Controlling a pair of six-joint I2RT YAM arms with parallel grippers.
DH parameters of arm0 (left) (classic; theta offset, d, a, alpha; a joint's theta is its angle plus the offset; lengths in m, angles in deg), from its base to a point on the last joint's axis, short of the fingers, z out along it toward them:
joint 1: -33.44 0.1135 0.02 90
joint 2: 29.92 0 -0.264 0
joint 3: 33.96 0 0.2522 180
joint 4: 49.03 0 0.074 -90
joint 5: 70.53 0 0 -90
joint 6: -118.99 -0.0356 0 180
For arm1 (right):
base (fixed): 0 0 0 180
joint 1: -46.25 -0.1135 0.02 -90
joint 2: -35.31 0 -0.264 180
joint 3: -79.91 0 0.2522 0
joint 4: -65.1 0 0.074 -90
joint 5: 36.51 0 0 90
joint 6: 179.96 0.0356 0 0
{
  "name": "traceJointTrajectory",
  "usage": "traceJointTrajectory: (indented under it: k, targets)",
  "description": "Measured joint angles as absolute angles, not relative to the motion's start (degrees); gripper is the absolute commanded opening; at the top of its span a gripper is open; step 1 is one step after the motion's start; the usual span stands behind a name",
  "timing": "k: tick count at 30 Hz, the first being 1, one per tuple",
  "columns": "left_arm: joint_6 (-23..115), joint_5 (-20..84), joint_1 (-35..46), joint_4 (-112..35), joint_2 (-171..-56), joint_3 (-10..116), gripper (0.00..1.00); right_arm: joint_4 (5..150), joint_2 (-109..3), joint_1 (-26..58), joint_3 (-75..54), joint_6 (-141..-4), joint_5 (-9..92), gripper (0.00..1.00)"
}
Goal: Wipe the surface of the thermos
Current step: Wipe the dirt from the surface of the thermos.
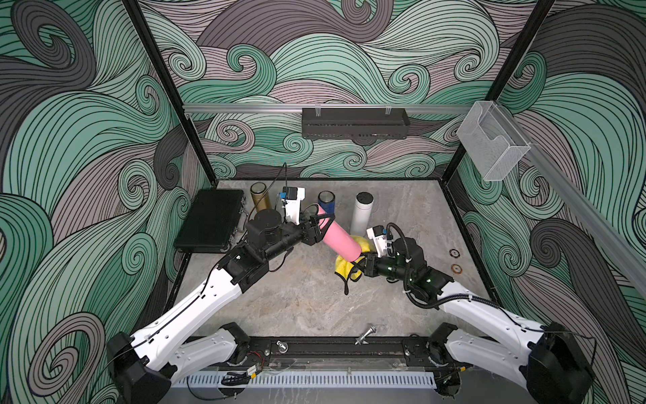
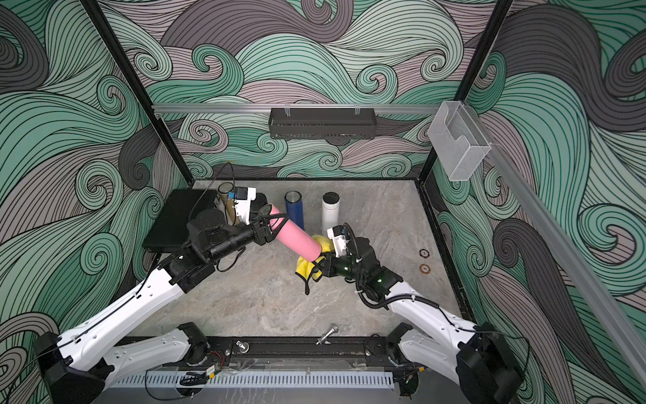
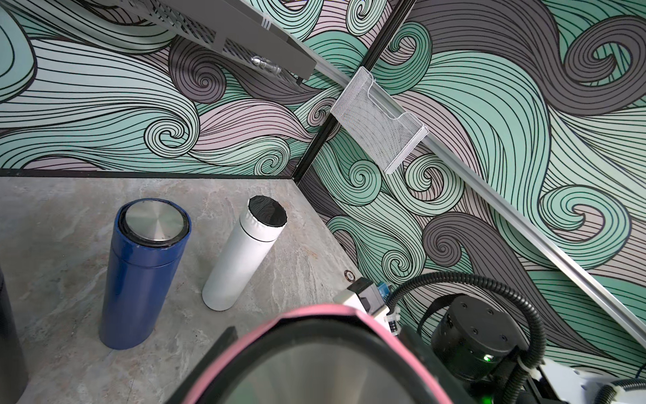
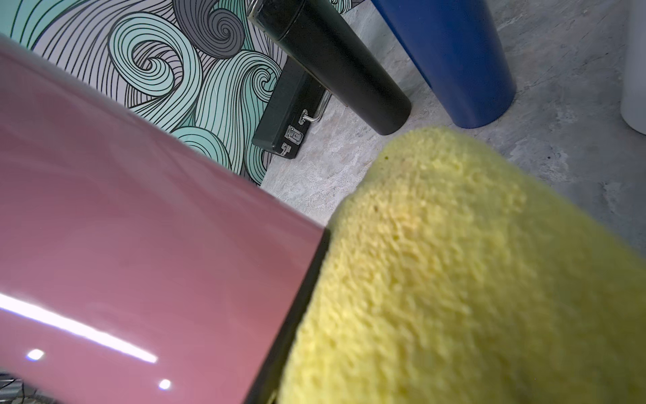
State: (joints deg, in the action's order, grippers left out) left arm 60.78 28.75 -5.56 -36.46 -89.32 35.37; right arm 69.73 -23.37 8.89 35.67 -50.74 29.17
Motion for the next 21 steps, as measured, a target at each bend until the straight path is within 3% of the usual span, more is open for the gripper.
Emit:
traceJointTrajectory:
  k: [16, 21]
  targets:
    - [62.15, 28.83, -4.19, -38.89, -91.00, 33.95, 0.00, 88.29, -4.83, 11.18, 35.52, -52.90, 32.08, 0.00]
    - [58.13, 26.25, -4.19, -36.11, -92.01, 33.52, 0.00, 99.31, -3.19, 14.46, 30.82, -54.04, 39.07, 0.00]
